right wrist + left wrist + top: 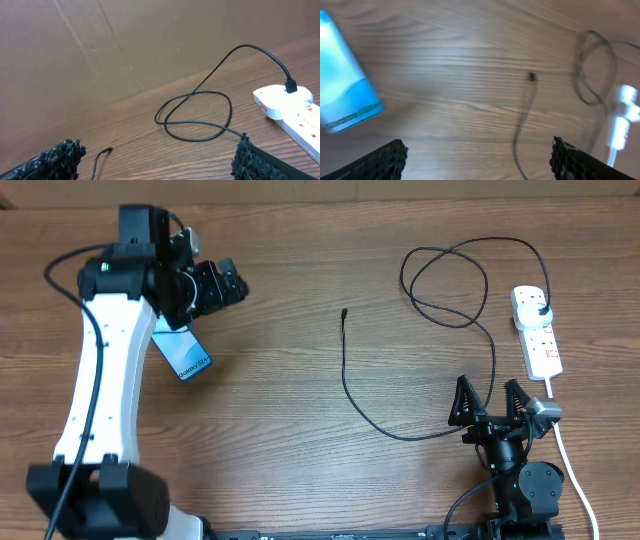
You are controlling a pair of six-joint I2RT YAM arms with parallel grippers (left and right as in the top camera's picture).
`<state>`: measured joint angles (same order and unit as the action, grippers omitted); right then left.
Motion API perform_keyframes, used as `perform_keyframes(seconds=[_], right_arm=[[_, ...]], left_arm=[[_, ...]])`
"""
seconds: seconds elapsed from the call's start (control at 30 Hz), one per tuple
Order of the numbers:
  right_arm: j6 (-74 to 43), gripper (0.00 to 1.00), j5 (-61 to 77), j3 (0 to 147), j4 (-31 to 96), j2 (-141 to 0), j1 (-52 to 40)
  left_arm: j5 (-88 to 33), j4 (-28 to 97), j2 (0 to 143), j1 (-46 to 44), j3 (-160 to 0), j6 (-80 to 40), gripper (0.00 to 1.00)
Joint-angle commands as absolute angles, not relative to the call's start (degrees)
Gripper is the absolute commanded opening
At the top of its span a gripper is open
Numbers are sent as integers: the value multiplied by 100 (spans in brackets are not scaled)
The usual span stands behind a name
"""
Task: Plug charger to phone and switch on socket
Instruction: 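Move the left gripper over the phone and lower onto it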
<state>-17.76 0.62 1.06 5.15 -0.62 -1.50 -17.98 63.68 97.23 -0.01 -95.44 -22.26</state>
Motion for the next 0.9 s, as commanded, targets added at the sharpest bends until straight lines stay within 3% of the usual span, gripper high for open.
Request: perform_keyframes(seconds=[0.0, 0.27, 0.87], right_arm=[[-1761, 100, 5, 45, 482, -16, -143], [-1761, 100, 5, 45, 482, -16, -143], [-1761, 100, 5, 45, 482, -16, -143]], left_arm=[[-626, 6643, 10151, -3, -9950, -2716, 96], [202, 6941, 11072, 69, -9948, -2735, 98], [193, 6591, 12602, 786, -9948, -2873, 100]])
